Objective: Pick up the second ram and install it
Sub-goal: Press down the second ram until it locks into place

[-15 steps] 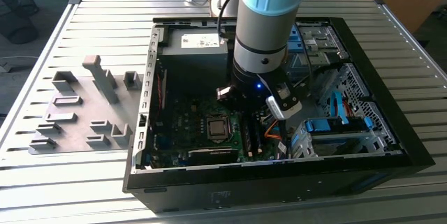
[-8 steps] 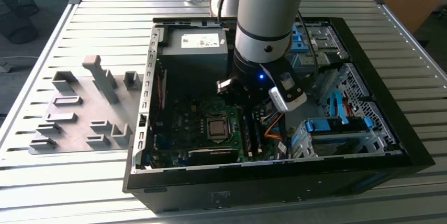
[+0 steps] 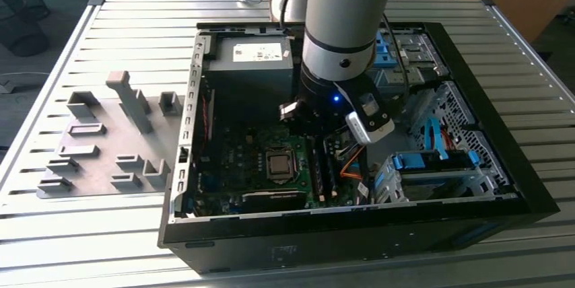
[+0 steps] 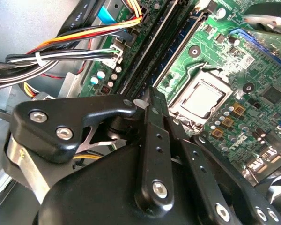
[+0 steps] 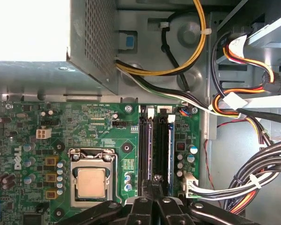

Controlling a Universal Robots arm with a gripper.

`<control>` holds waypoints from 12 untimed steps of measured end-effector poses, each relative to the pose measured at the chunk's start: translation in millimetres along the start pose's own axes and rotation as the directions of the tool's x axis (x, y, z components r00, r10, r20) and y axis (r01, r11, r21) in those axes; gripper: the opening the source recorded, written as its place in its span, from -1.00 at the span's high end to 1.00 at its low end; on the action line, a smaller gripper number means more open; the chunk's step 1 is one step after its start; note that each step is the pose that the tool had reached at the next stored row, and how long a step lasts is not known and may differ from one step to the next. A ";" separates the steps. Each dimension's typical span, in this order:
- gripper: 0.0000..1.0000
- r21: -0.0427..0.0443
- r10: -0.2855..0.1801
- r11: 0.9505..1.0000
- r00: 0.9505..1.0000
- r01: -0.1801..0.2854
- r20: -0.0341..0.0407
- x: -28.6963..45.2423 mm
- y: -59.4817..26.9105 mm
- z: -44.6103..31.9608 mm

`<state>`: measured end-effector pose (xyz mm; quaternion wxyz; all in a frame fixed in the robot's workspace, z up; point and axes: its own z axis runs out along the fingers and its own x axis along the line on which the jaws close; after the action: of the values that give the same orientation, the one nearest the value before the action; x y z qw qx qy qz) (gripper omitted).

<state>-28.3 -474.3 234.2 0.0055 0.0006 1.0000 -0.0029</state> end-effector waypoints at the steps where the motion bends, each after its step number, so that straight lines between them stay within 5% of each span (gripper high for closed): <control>1: 0.79 0.000 0.000 1.000 1.000 0.000 0.000 0.0 0.0 1.3; 12: 0.79 0.000 0.000 1.000 1.000 0.000 0.000 0.1 0.0 9.9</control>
<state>-28.2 -474.3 224.3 0.0055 0.0006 1.0000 -0.0029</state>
